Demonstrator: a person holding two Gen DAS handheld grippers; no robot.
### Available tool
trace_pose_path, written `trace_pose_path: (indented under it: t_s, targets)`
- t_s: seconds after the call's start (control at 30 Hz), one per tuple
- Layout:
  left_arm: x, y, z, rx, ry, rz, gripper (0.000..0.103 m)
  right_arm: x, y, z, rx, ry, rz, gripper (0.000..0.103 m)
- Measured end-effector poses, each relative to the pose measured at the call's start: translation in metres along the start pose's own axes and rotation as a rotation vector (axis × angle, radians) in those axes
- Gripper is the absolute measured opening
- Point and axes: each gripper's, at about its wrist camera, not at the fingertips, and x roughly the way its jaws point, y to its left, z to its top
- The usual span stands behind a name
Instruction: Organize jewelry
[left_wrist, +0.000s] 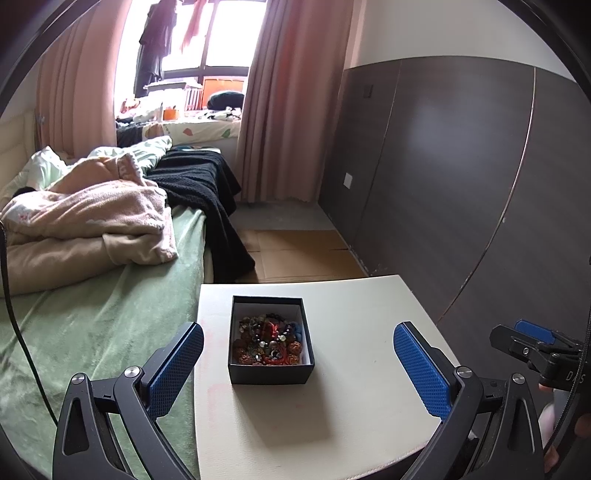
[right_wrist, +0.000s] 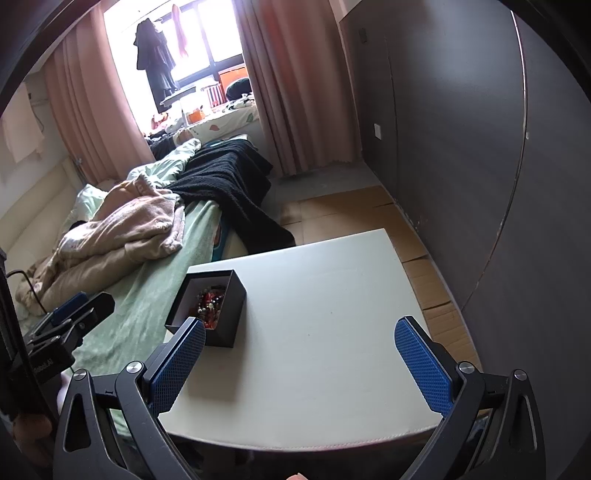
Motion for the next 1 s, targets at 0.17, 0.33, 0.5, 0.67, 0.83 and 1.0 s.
trace_pose_path:
  t_s: [0.17, 0.33, 0.5, 0.67, 0.83, 1.0]
  targets:
    - [0.0011, -0.0003, -0.0005, 0.0, 0.006, 0.0, 0.102, -0.003, -0.0022, 0.0025, 0.009, -0.009, 0.013, 0.103]
    - [0.0012, -0.0007, -0.0005, 0.004, 0.008, -0.001, 0.102, -0.0018, -0.0016, 0.0017, 0.005, -0.002, 0.01, 0.103]
    - [0.0001, -0.0003, -0.0007, 0.004, 0.01, 0.0, 0.102, 0.0012, 0.0, 0.0007, -0.003, 0.007, 0.01, 0.103]
    - [0.0009, -0.0006, -0.0009, 0.006, 0.016, -0.003, 0.102, 0.0041, -0.0008, 0.0018, -0.001, 0.014, 0.009, 0.103]
    - [0.0004, -0.0009, -0.001, 0.01, 0.017, -0.004, 0.102, 0.005, -0.0015, 0.0016, 0.001, 0.015, 0.009, 0.103]
    - [0.0006, -0.0015, -0.0012, 0.012, 0.018, -0.004, 0.102, 0.0058, -0.0021, 0.0012, 0.003, 0.022, 0.011, 0.103]
